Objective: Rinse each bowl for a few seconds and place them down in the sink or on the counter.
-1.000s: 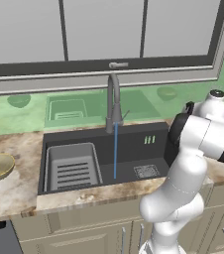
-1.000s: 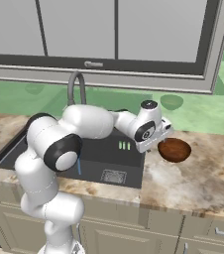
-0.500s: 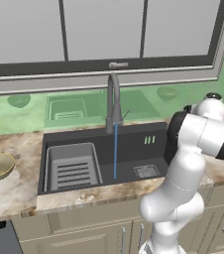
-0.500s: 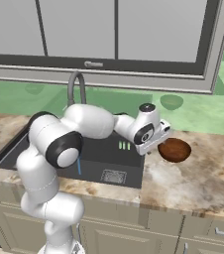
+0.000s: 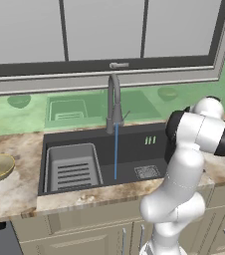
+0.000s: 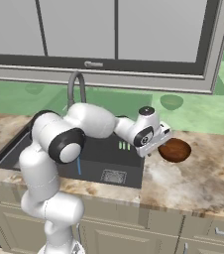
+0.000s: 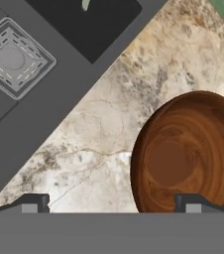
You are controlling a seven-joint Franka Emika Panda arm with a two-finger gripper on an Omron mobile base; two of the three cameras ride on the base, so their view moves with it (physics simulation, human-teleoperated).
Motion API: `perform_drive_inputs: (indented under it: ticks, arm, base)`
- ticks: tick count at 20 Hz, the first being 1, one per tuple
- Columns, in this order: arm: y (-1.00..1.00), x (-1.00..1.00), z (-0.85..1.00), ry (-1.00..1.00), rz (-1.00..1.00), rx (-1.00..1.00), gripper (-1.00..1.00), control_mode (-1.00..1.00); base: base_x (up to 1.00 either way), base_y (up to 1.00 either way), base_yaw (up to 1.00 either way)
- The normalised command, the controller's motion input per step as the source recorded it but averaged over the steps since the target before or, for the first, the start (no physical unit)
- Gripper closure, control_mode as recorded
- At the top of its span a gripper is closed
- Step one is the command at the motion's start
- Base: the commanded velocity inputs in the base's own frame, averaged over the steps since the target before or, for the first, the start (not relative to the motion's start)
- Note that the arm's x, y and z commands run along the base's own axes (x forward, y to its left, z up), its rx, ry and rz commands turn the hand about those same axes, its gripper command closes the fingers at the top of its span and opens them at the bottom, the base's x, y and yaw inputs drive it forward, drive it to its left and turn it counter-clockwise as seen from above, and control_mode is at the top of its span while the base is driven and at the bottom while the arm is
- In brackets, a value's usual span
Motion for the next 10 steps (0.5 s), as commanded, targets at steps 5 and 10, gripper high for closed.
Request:
perform_drive_inputs:
  ticks: [5, 10]
  arm:
    - [-0.08, 0.09, -0.1, 0.0, 0.0, 0.0, -1.0, -1.0]
    - [-0.12, 0.11, -0.07, 0.0, 0.01, 0.0, -1.0, -1.0]
  base:
    - [0.0, 0.0, 0.0]
    - [0.0, 0.0, 0.0]
